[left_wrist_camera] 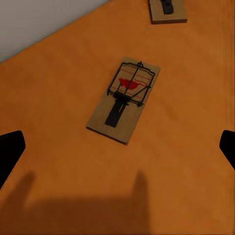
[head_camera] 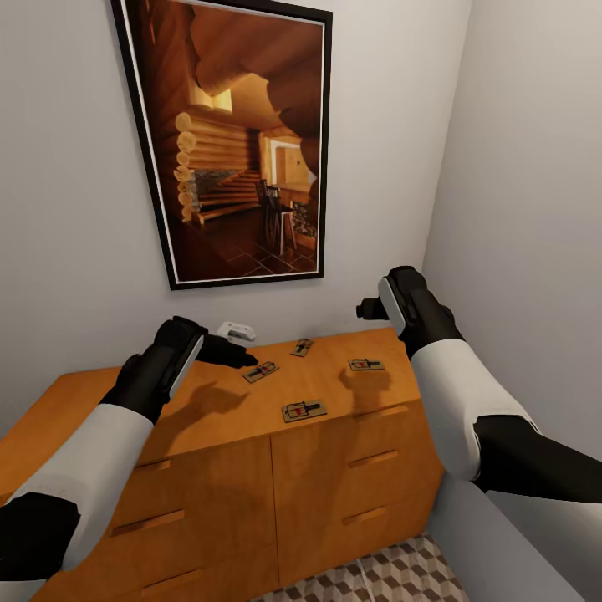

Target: Take the four mousetraps from the cabinet in the bathroom and place them on the bathroom floor. Make sure all four end up on the same floor surface, and ensure that at least two of them are either under or directly next to the same bathroom sink.

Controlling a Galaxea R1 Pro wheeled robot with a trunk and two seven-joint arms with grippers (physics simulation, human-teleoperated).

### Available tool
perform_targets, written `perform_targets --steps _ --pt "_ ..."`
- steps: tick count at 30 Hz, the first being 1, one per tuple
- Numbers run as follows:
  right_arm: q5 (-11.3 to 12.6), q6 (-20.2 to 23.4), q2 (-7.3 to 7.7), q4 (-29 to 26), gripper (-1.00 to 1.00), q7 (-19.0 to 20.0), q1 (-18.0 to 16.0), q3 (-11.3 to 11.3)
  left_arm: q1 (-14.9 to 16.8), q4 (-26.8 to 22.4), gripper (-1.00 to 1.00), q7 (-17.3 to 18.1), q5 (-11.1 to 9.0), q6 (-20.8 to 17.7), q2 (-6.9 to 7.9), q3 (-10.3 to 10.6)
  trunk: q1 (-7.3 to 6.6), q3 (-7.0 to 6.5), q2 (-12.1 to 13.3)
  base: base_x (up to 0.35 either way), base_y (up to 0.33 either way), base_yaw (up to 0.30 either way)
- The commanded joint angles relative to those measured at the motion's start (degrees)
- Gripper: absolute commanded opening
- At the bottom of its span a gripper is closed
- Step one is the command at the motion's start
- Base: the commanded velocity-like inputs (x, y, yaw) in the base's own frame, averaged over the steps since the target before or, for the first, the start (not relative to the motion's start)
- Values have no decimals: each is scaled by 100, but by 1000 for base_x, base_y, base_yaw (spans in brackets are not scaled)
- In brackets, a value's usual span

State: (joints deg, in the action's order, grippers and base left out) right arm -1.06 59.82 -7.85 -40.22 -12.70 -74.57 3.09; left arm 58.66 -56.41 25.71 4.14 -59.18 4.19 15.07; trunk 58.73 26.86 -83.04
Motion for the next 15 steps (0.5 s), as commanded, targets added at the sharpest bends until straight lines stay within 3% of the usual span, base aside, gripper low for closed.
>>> perform_targets --steps 1,15 --pt "-9 18 -7 -4 100 -6 -5 25 5 -8 100 40 46 -12 5 12 0 7 -4 0 0 0" --pt "-9 18 -13 -4 100 -11 -5 25 5 -155 100 56 42 -63 -17 32 0 7 -4 0 0 0"
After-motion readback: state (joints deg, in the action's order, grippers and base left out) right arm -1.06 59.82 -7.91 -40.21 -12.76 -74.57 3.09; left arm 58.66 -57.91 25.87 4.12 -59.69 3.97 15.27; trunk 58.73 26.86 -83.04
